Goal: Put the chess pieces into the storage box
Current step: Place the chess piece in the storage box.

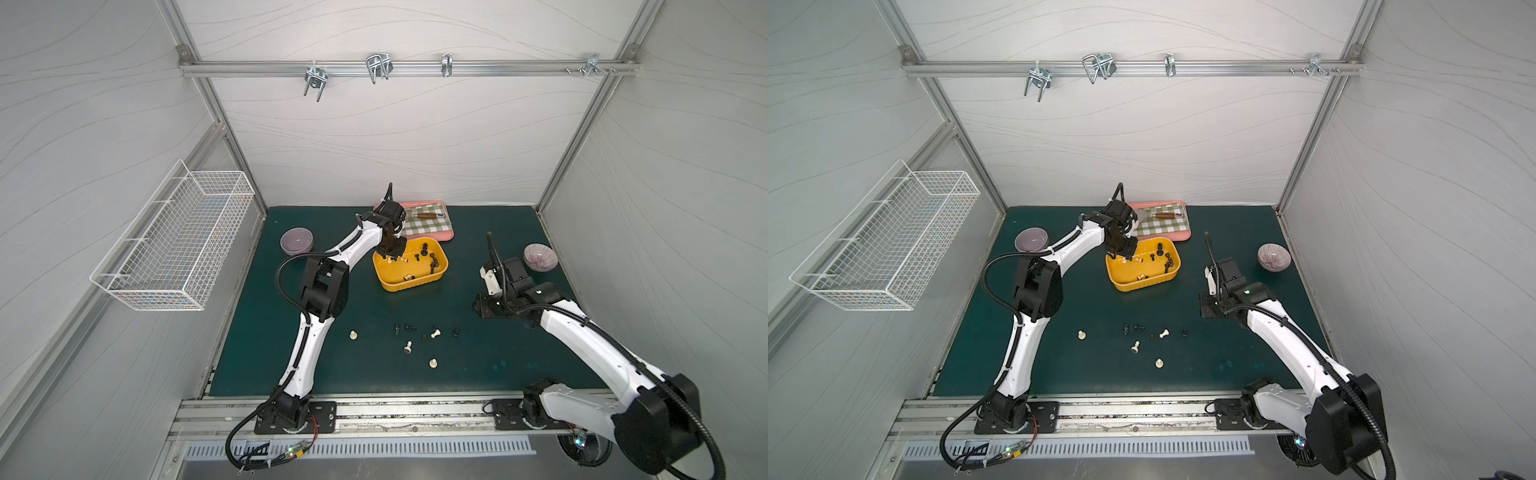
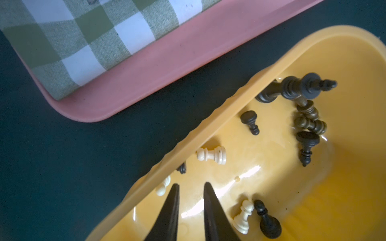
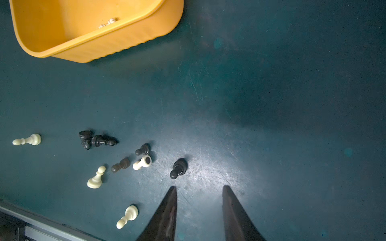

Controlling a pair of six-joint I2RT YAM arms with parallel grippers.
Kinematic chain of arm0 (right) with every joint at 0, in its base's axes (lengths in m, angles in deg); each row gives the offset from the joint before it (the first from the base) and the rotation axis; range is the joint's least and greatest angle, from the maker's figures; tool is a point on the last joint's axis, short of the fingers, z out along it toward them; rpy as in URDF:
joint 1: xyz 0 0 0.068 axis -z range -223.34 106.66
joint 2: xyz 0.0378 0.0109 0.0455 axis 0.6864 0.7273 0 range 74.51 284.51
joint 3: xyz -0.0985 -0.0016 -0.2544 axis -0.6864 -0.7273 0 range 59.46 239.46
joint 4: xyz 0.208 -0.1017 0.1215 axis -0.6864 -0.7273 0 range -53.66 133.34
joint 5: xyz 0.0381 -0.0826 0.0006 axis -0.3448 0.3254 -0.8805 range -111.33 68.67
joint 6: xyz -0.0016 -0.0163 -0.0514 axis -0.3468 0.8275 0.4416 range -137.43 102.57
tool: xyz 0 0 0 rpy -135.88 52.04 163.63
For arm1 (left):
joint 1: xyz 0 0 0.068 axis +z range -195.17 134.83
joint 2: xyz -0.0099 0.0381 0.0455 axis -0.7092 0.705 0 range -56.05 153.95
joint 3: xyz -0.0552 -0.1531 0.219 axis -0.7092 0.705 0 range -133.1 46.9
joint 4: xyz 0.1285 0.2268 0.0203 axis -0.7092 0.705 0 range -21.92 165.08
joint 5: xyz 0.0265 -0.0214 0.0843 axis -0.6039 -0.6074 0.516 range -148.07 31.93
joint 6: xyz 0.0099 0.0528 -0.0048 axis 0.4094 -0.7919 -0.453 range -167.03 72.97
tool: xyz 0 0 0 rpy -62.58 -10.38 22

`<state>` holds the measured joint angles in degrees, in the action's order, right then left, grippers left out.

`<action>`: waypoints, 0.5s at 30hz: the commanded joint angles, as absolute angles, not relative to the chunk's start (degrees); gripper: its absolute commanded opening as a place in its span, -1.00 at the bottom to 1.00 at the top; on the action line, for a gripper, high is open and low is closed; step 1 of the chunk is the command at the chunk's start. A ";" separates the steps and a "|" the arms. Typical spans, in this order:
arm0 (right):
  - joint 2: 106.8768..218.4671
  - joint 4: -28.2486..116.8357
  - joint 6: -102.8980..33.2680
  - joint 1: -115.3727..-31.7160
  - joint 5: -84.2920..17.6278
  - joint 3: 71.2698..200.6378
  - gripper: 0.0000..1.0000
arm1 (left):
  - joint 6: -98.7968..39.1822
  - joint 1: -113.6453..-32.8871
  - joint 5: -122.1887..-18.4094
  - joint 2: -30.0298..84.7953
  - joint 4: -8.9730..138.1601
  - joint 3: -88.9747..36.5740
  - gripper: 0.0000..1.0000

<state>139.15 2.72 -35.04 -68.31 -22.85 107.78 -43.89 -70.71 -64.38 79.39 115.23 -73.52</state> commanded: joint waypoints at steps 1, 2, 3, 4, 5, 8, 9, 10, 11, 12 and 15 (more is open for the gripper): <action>137.98 1.07 -35.45 -67.90 -22.57 107.37 -0.24 | -44.51 -70.34 -65.18 79.41 115.10 -75.97 -0.54; 137.99 1.02 -35.49 -67.92 -22.56 107.36 -0.24 | -44.52 -70.39 -65.19 79.32 115.02 -75.95 -0.54; 137.99 1.02 -35.44 -67.95 -22.56 107.36 -0.24 | -44.63 -70.35 -65.16 79.25 115.01 -75.94 -0.54; 137.92 1.07 -35.43 -67.92 -22.56 107.37 -0.24 | -44.60 -70.33 -65.19 79.22 115.01 -75.89 -0.54; 137.96 1.07 -35.45 -67.89 -22.52 107.37 -0.24 | -44.68 -70.39 -65.20 79.23 115.06 -75.89 -0.54; 137.74 0.97 -35.49 -67.94 -22.53 107.28 -0.24 | -44.72 -70.35 -65.27 79.20 115.21 -75.81 -0.54; 137.74 0.98 -35.45 -67.91 -22.62 107.28 -0.24 | -44.74 -70.39 -65.22 79.19 115.21 -75.80 -0.54; 137.70 0.98 -35.49 -67.95 -22.60 107.28 -0.24 | -44.68 -70.39 -65.24 79.06 115.19 -75.73 -0.54; 137.68 0.97 -35.46 -67.95 -22.64 107.28 -0.24 | -44.68 -70.36 -65.27 78.97 115.18 -75.77 -0.54; 137.66 0.91 -35.42 -67.95 -22.54 107.22 -0.24 | -44.65 -70.39 -65.29 79.00 115.18 -75.79 -0.54; 137.62 0.89 -35.45 -67.93 -22.66 107.19 -0.24 | -44.65 -70.39 -65.34 78.64 115.08 -75.74 -0.54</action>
